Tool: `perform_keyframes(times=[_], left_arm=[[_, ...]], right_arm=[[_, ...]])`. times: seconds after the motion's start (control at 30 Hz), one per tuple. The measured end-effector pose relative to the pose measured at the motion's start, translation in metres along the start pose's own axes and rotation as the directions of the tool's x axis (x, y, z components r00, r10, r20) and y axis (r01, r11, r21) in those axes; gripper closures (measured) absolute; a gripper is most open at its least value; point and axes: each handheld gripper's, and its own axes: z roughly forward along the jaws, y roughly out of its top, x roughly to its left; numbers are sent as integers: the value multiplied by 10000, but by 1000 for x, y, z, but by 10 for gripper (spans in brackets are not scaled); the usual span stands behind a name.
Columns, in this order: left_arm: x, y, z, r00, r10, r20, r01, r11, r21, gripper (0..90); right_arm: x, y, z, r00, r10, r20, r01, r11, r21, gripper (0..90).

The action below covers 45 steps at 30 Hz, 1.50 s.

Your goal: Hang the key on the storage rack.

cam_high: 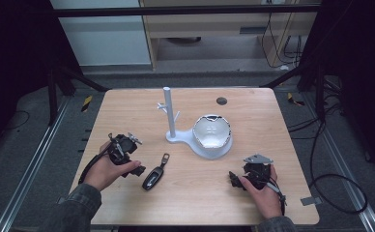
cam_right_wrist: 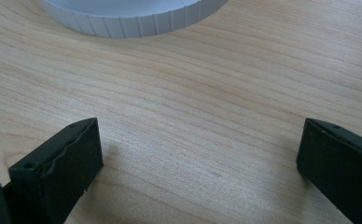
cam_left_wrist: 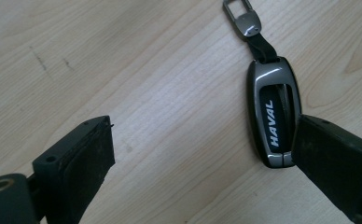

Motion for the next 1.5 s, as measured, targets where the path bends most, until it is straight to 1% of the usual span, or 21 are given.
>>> perform_keyframes(times=[0.07, 0.17, 0.23, 0.33, 0.37, 0.43, 0.53, 0.67, 0.73, 0.87, 1.07, 1.1, 1.17, 1.43, 1.5], left_arm=[[-7, 5, 3, 9998, 181, 40, -182, 9996, 214, 53], [-13, 10, 10, 9996, 252, 118, -257, 9988, 419, 52], [-14, 12, 14, 9997, 223, 97, -227, 9985, 504, 52], [-14, 15, 18, 9998, 28, 181, -39, 9983, 589, 52], [-14, 15, 19, 9998, 50, 211, -62, 9981, 613, 52], [-15, 15, 21, 9997, 65, 219, -79, 9979, 640, 52], [-18, 14, 25, 9996, 23, 293, -45, 9972, 748, 50], [-19, 14, 29, 9995, -52, 317, 27, 9969, 782, 49], [-20, 14, 31, 9995, -15, 321, -13, 9961, 877, 49], [-20, 13, 36, 9992, -120, 369, 82, 9948, 1015, 50], [-23, 13, 45, 9991, -130, 406, 78, 9921, 1249, 56], [-24, 12, 50, 9990, -168, 420, 111, 9912, 1317, 57], [-25, 12, 52, 9989, -170, 440, 108, 9904, 1381, 60], [-26, 13, 57, 9991, -202, 386, 142, 9887, 1493, 65], [-26, 13, 57, 9988, -229, 441, 161, 9885, 1504, 70]], right_arm=[[0, 0, 0, 10000, 15, 7, -15, 10000, -6, 6], [1, -1, 0, 9999, 56, 87, -56, 10000, -12, 6], [1, -1, -1, 9999, 35, 112, -35, 10000, -8, 6], [2, -2, -1, 10000, -23, 92, 23, 10000, -34, 6], [2, -2, -2, 10000, -23, 93, 23, 10000, -31, 6], [3, -3, -2, 10000, 65, 60, -65, 10000, -10, 6], [3, -3, -2, 10000, -41, 86, 42, 10000, -28, 6], [3, -3, -2, 10000, -6, 71, 6, 10000, -20, 6], [3, -3, -2, 10000, -47, 72, 47, 10000, -41, 6], [4, -3, -3, 10000, 67, -2, -67, 10000, -29, 6], [4, -3, -3, 10000, 43, -6, -43, 10000, -19, 6], [4, -3, -3, 10000, 28, 6, -28, 10000, -3, 6], [4, -3, -3, 10000, 21, -9, -21, 10000, -3, 6], [4, -3, -3, 10000, -18, -22, 18, 10000, 0, 6], [4, -3, -3, 10000, -22, -31, 22, 10000, 3, 6]])
